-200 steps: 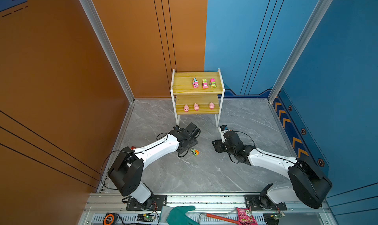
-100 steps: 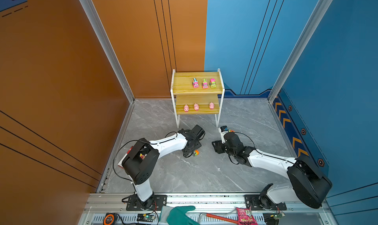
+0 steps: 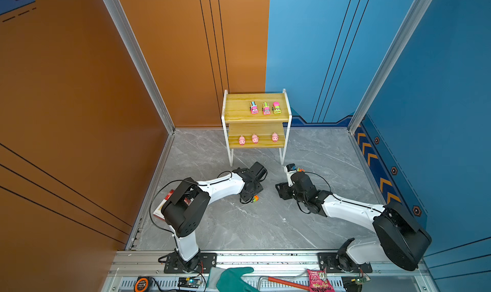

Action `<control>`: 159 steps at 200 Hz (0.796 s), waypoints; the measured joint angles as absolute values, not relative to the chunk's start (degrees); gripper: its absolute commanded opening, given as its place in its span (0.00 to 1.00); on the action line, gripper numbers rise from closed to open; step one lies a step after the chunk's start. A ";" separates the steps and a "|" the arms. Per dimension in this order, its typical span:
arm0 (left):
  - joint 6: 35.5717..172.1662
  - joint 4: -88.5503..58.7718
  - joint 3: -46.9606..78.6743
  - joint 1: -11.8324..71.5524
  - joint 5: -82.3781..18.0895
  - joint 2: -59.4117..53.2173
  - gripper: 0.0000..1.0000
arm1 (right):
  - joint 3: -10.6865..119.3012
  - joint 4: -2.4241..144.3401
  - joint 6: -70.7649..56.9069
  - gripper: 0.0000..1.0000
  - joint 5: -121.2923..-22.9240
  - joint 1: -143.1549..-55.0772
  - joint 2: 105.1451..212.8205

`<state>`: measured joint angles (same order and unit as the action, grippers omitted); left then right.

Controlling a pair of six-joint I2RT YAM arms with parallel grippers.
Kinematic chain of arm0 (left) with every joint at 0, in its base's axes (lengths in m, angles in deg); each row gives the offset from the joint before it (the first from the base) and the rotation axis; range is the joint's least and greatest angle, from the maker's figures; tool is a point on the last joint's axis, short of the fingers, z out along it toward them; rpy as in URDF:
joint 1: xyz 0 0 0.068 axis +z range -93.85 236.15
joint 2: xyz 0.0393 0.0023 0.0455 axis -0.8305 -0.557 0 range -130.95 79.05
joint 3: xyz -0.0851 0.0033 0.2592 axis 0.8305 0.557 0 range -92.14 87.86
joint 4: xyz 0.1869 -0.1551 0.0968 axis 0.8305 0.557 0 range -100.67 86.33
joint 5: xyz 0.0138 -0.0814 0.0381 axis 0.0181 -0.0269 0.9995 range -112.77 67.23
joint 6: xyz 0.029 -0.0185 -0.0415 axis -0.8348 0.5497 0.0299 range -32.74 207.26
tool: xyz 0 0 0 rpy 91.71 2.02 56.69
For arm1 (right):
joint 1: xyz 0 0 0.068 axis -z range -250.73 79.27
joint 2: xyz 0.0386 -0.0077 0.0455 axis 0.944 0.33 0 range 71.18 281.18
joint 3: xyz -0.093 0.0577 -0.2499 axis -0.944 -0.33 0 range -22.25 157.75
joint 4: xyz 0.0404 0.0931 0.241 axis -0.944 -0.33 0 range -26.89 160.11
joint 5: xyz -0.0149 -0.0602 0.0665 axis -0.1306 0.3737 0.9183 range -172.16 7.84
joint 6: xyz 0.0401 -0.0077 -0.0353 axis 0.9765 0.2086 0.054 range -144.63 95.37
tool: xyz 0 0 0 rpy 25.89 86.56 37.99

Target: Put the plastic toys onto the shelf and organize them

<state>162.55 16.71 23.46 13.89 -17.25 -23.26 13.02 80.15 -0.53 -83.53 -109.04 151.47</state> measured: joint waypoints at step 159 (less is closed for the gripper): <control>163.18 16.99 23.15 14.46 -18.78 -24.17 0.56 | 12.93 80.26 -0.53 0.58 -83.53 -109.74 151.60</control>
